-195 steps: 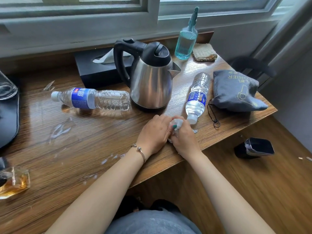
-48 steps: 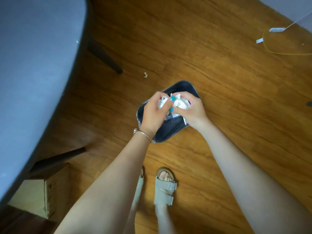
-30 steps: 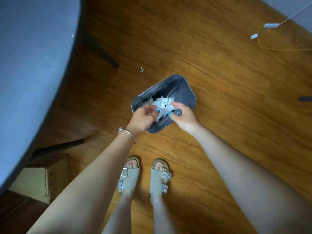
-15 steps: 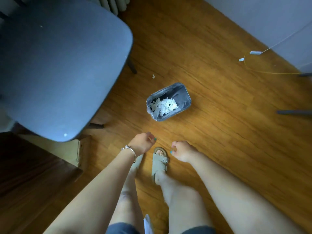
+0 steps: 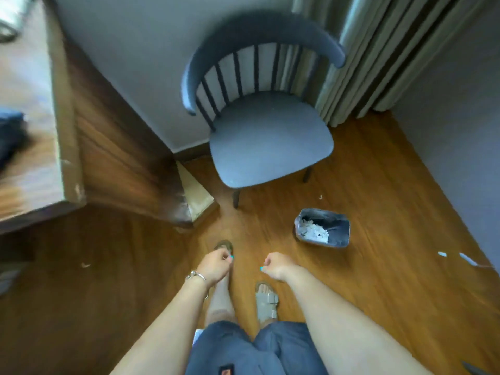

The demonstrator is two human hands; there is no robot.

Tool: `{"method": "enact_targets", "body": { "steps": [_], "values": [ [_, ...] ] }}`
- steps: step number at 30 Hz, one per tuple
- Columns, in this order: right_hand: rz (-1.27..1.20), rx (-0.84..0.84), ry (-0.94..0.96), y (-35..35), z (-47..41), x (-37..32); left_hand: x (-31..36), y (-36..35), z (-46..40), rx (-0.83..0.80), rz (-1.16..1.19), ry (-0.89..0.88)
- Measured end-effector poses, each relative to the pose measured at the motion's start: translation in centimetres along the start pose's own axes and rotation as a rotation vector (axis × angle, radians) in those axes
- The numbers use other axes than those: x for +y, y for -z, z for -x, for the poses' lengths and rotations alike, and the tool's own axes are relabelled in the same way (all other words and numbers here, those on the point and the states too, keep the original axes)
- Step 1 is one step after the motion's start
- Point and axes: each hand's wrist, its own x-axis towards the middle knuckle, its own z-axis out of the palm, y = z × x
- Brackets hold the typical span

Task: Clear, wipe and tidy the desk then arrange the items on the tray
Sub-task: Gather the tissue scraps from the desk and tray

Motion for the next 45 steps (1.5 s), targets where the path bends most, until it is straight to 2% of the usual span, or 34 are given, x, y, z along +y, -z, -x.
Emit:
{"method": "enact_targets", "body": {
  "steps": [4,8,14,20,24,31,36,41,45],
  "values": [
    [0.168,-0.01,0.192,-2.2,3.3,-6.0,-5.4,1.2,5.9,0.059,0.144,0.07],
    [0.374,-0.066,0.38,-5.4,6.8,-11.6,-10.2,2.6,11.7,0.19,0.207,0.111],
    [0.672,-0.103,0.508,-10.2,11.5,-19.8,-16.2,5.5,19.3,0.272,0.241,0.125],
    [0.776,-0.032,0.647,-15.4,17.1,-29.5,-23.3,10.2,25.9,0.427,0.286,0.151],
    [0.901,-0.008,0.703,-17.7,21.2,-36.4,-27.8,13.9,29.9,0.438,0.242,0.18],
    [0.912,0.038,0.849,-19.5,26.9,-46.8,-34.2,22.1,37.1,0.635,0.309,0.166],
    [0.907,0.059,0.92,-19.6,27.5,-54.4,-37.2,28.9,38.5,0.714,0.327,0.189],
    [0.851,-0.005,1.001,-19.5,26.1,-63.8,-39.5,36.4,37.5,0.739,0.33,0.186],
    [0.789,0.073,1.143,-19.6,23.5,-70.3,-41.4,42.1,36.1,0.719,0.356,0.192]
  ]
}}
